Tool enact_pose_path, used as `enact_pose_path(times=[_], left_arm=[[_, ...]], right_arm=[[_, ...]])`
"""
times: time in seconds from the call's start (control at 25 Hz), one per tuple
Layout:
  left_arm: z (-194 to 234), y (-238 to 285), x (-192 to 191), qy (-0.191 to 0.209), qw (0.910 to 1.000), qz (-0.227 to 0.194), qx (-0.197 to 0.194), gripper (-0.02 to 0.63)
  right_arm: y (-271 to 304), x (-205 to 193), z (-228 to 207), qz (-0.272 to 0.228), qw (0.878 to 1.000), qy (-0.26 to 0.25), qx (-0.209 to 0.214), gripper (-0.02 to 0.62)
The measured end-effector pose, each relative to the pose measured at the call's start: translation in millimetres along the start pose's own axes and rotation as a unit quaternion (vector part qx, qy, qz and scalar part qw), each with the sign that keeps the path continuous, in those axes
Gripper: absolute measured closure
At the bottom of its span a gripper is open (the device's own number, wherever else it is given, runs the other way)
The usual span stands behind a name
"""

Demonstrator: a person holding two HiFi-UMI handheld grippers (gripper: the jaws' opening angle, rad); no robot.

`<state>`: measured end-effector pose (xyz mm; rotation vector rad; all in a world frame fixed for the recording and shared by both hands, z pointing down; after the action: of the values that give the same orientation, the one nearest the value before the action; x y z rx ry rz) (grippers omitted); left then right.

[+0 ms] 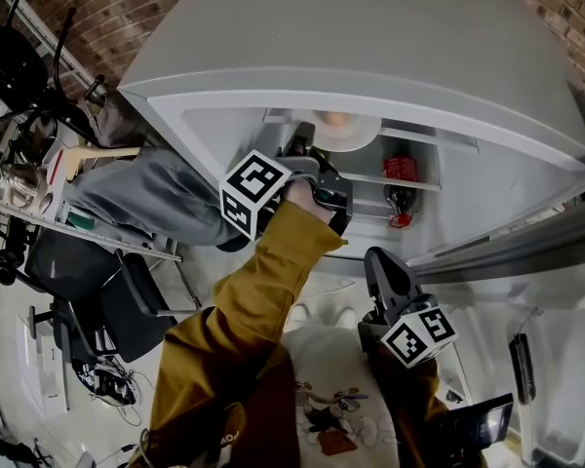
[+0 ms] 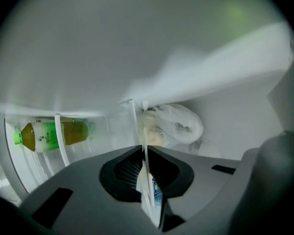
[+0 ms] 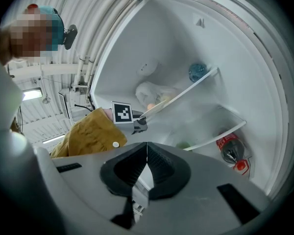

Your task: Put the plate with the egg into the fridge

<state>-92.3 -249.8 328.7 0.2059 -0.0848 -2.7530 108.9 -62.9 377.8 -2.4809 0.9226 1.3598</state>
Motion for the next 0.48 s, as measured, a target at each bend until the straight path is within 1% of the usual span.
enact_pose_path(times=[0.24,0.48], left_arm=[[0.4,5.1,2.2,-0.003,1.0000,0.001,-0.006,0.584],[-1.6,5.9,3.1,0.013,0.9999,0.004,-0.005,0.583]], right_arm=[[2.0,-0.4,-1.2,0.001,1.000,0.003,0.001,0.589],[2.3,-0.7,-2.7,-0.002,1.000,0.010,0.000,0.589]])
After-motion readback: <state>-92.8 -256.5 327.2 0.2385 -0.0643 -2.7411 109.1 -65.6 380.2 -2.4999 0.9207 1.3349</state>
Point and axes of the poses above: the fingertips, and each gripper's own axes: y forward along the fingers, z to its left, x out of its top, the point moved 9 cm from there along -y, backward along the fingers, and after that the axes turned 4 degrees about z, right-handed, at the moved point
